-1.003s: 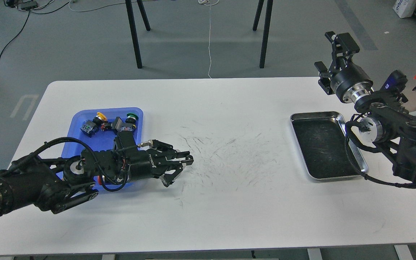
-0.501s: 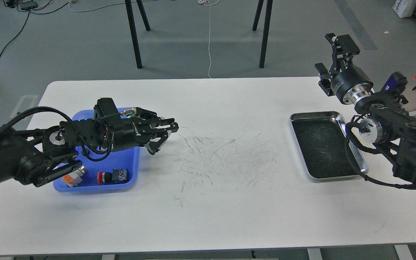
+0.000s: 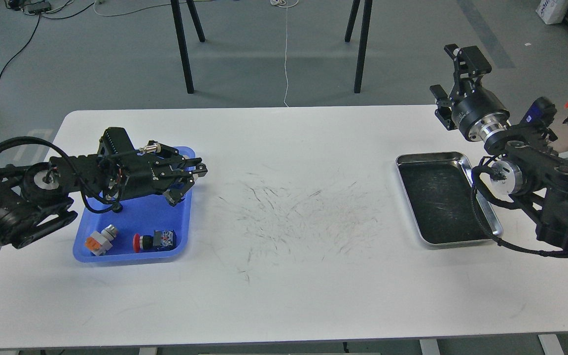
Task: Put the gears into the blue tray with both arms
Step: 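Carry the gear with the left gripper over the blue tray, then lower the gear into the blue tray and open the left gripper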
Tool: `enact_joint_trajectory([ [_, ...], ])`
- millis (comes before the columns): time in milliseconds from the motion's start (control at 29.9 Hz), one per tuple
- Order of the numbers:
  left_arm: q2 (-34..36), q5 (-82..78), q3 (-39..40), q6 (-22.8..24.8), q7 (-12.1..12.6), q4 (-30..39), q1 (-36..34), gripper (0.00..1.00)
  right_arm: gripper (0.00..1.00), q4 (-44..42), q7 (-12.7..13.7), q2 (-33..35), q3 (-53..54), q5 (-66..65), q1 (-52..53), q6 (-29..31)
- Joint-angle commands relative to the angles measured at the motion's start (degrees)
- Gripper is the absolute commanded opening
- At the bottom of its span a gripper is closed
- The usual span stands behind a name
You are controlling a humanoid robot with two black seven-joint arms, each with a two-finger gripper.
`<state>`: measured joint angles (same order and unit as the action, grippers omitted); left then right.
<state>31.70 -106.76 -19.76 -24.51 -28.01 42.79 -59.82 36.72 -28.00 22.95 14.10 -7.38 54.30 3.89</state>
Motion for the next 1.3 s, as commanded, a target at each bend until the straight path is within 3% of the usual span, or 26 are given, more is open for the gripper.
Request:
enact_joint_trajectory([
  [0, 0.11, -0.11, -1.16, -0.01, 0.01, -1.3, 0.14, 0.17, 0.99, -0.07, 0.0, -0.01, 0.05, 0.0, -0.07, -0.02],
  [435, 2.4, -1.43, -9.59, -0.01, 0.01, -1.74, -0.13, 0.18, 0.99, -0.07, 0.0, -0.01, 0.14, 0.0, -0.16, -0.02],
  [1270, 2.31, -2.75, -12.5, -0.27, 0.01, -4.2, 0.14, 0.2, 0.99, -0.07, 0.0, -0.01, 0.32, 0.0, -0.07, -0.02],
])
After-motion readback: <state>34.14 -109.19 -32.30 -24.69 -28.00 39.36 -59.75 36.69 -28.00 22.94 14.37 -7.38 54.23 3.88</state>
